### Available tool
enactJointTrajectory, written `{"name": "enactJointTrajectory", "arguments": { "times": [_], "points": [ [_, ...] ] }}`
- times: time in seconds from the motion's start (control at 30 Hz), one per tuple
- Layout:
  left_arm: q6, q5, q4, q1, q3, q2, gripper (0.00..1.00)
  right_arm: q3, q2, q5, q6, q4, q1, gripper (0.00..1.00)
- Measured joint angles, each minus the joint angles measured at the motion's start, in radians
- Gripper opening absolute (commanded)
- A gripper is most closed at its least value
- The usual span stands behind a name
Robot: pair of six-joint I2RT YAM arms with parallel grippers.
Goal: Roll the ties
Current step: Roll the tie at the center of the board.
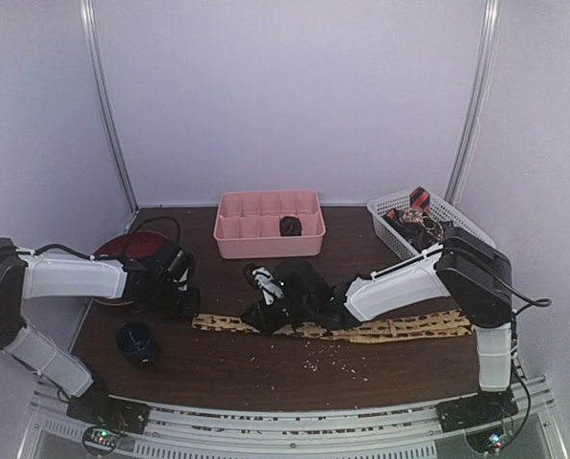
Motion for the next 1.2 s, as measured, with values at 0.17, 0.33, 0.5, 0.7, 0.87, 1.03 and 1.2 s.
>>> {"name": "enactJointTrajectory", "arguments": {
  "times": [0.17,0.33,0.5,0.7,0.87,1.03,1.2],
  "points": [
    [0.0,0.005,0.001,0.014,-0.006,-0.007,0.11,0.055,0.061,0.008,0.093,0.007,0.003,0.0],
    [0.001,0.017,0.003,0.025,-0.017,-0.003,0.14,0.116,0.138,0.002,0.178,0.007,0.013,0.0],
    [0.004,0.039,0.027,0.039,-0.049,0.006,0.15,0.2,0.196,0.001,0.218,-0.008,0.034,0.0],
    [0.011,0.06,0.042,0.046,-0.071,0.013,0.15,0.257,0.225,0.018,0.212,-0.054,0.043,0.0],
    [0.022,0.081,0.068,0.046,-0.073,0.03,0.04,0.275,0.251,0.035,0.196,-0.082,0.043,0.0],
    [0.034,0.101,0.086,0.046,-0.073,0.032,0.0,0.283,0.257,0.039,0.195,-0.082,0.043,0.0],
    [0.038,0.111,0.087,0.048,-0.073,0.03,0.0,0.283,0.257,0.039,0.2,-0.082,0.043,0.0]
  ]
}}
